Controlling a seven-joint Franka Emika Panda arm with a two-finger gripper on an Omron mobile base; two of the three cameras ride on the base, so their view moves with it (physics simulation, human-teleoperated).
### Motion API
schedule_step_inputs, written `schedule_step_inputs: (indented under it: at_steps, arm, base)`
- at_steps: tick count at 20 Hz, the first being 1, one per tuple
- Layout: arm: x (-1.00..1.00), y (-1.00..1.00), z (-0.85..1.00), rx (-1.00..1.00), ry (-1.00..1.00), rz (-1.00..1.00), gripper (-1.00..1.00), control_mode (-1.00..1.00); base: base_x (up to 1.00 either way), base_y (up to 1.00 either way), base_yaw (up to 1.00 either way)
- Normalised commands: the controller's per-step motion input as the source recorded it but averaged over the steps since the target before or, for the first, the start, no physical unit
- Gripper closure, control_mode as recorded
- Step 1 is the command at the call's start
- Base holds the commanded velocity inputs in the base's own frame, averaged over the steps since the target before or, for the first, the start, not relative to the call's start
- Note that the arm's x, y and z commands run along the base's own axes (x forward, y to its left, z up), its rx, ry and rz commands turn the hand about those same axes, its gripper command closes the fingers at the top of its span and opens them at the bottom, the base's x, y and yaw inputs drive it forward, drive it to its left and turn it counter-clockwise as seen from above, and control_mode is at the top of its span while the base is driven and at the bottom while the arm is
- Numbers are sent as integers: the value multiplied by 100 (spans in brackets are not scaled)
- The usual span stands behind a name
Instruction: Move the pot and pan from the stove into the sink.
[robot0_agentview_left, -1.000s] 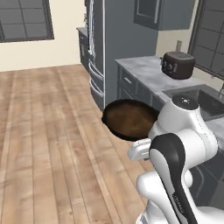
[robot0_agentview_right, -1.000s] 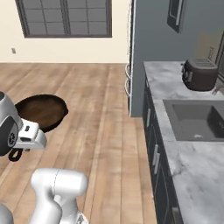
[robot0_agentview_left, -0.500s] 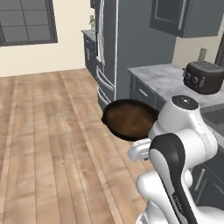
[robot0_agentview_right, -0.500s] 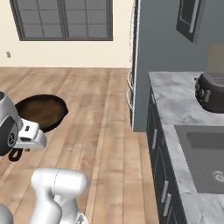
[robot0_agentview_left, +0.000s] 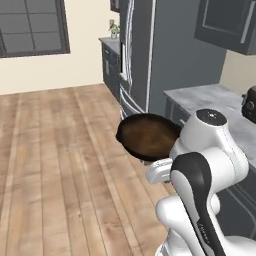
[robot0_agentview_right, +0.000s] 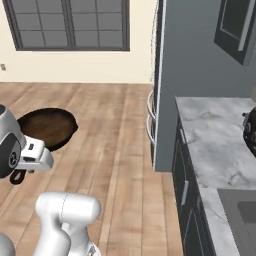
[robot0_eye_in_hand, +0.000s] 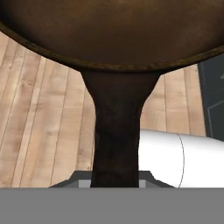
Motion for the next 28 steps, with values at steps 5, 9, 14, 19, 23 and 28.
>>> schedule_step_inputs:
  at_steps: [5,9,14,19,23,28]
  arm:
    - [0,0,0,0,0,0,100,100]
    - [0,0,0,0,0,0,100,100]
    - [0,0,0,0,0,0,100,100]
    - [0,0,0,0,0,0,100,100]
    - [0,0,0,0,0,0,100,100]
    - [0,0,0,0,0,0,100,100]
  base:
    - [8,0,-2]
    - [6,-5,-40]
    - [9,0,-47]
    - [9,0,-47]
    - [11,0,-45]
    - [11,0,-45]
